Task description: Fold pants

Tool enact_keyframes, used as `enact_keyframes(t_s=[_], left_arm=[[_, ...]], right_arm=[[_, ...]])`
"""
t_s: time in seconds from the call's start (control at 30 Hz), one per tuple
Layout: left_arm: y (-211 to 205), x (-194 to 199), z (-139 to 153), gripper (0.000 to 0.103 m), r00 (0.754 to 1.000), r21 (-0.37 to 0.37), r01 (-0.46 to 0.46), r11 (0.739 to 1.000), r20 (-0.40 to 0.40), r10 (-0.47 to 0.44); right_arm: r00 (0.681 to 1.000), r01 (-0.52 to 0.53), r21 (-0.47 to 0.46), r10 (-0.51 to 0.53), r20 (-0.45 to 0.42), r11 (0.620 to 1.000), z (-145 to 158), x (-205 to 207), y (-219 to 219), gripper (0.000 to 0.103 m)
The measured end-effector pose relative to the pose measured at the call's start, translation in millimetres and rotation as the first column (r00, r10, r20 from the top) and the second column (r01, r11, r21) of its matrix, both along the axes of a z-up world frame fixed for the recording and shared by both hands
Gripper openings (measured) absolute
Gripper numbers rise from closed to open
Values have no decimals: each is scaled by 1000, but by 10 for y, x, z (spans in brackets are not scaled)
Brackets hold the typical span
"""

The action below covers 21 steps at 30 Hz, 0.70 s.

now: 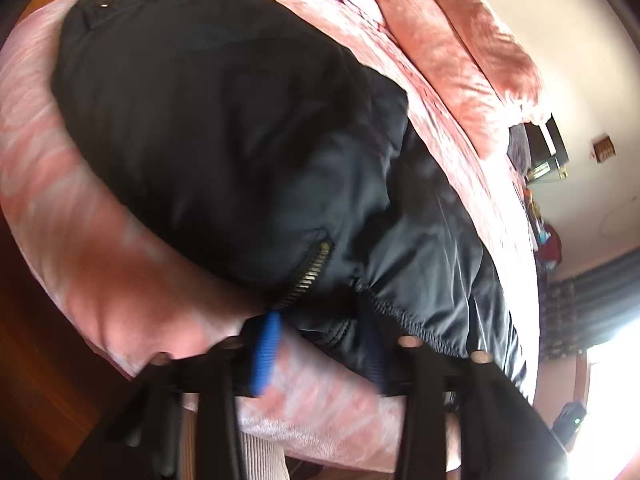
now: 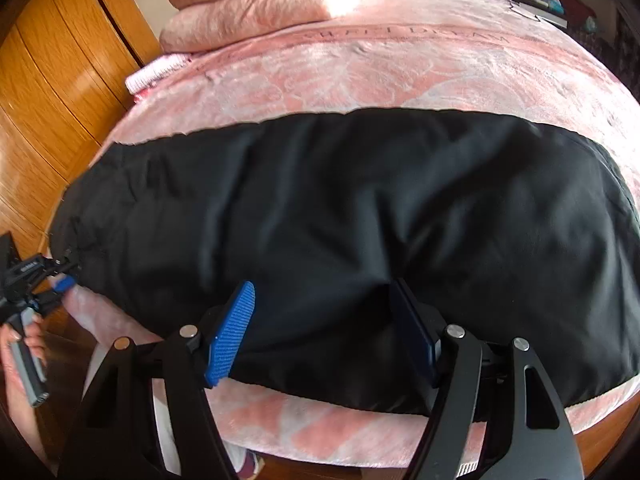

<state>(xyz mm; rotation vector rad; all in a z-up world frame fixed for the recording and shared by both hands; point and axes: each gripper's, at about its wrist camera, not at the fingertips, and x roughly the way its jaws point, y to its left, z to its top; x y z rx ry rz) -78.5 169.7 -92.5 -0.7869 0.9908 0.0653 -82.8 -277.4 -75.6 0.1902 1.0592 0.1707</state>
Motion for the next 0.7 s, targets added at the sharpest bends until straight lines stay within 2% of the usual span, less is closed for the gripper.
enact_keyframes(t_s=[0.07,0.17,0.23,0.27,0.37,0.47,0.57,0.7], left_arm=[[14,-38,77,23,999,14,-2,1000,33,2],[-50,-112,205,18,996,84,5,996,87,-12],[-44,-140,119,17,998,66,-2,998,68,-2],[-5,-138,-29,17,999,32,-8,999,38,7],[48,-143,-99,17,998,-5,-1,1000,55,1],[127,-197,-24,24,998,-51,5,999,69,-2],[359,-296,37,30,997,-88,-35,995,66,41],[646,-316,149,31,991,4,-120,993,62,119]], right_arm=[[1000,2,-2,-2,3,1000,12,21,0,70],[1000,12,15,-12,-4,1000,-1,56,-39,70],[1000,16,17,-16,-7,1000,-23,73,-43,70],[1000,12,8,-12,-6,1000,-35,82,-36,70],[1000,0,-26,-1,-4,1000,-52,111,7,70],[1000,-3,-43,3,0,999,-27,96,30,71],[1000,3,-9,-3,2,1000,9,83,8,71],[1000,-17,39,16,25,999,120,41,82,71]])
